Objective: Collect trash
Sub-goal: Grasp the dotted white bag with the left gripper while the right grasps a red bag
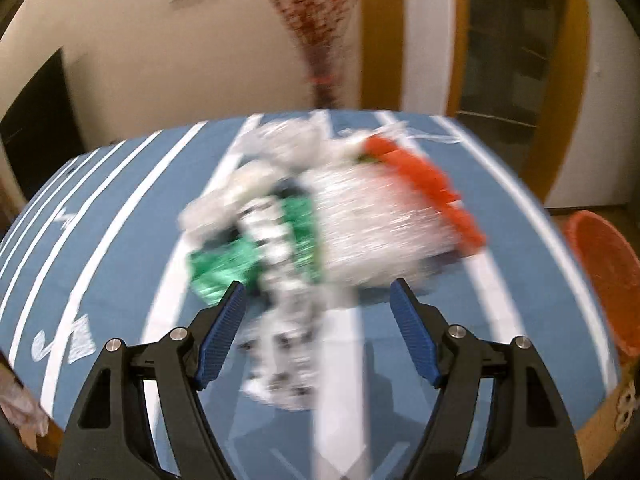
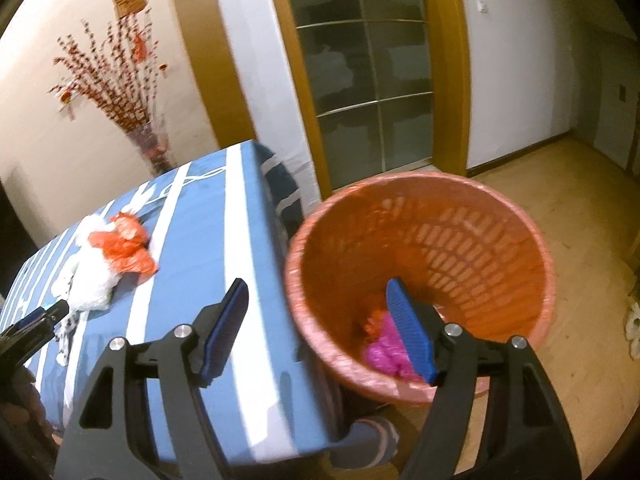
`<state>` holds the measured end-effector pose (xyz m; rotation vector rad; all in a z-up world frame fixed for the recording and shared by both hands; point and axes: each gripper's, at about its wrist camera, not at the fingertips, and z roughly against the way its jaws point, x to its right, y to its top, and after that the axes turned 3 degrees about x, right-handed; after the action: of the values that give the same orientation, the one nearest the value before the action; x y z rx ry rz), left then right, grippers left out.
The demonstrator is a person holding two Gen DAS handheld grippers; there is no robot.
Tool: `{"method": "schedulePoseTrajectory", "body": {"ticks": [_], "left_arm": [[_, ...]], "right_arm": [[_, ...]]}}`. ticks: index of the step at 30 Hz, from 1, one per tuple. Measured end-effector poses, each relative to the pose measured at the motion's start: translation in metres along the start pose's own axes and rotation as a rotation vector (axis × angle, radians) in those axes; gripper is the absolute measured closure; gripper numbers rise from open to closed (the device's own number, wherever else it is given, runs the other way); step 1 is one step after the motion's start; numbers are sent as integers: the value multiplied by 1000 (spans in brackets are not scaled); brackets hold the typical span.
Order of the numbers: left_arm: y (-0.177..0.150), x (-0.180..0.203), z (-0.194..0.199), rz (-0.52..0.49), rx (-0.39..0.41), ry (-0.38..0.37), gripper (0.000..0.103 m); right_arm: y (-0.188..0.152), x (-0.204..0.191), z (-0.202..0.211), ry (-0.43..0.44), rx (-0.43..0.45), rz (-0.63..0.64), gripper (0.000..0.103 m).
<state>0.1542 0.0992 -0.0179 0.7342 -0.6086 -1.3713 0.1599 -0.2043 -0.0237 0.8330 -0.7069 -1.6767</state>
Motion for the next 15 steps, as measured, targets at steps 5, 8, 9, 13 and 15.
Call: {"method": "schedulePoseTrajectory", "body": {"ticks": [5,8,9,13,15], "left_arm": [[-8,-17,-15,28,-51,-6,45],[-11,-16,-23,34,-74,-22,47],[-11,-16,-25,39,-81,-29,47],[-9,-19,-32,62,-102,-36,59],[-8,-20,-34,72,-105,-41,70]], "right_arm": [[-5,-26,-5,28,-16,39,33],[-7,-35,-7,37,-26,54,33],[-8,-38,-8,40,-29,59,33],[-10,-49,-11,49,-39,78,33],[-10,-54,-12,56,-43,87,33]]}}
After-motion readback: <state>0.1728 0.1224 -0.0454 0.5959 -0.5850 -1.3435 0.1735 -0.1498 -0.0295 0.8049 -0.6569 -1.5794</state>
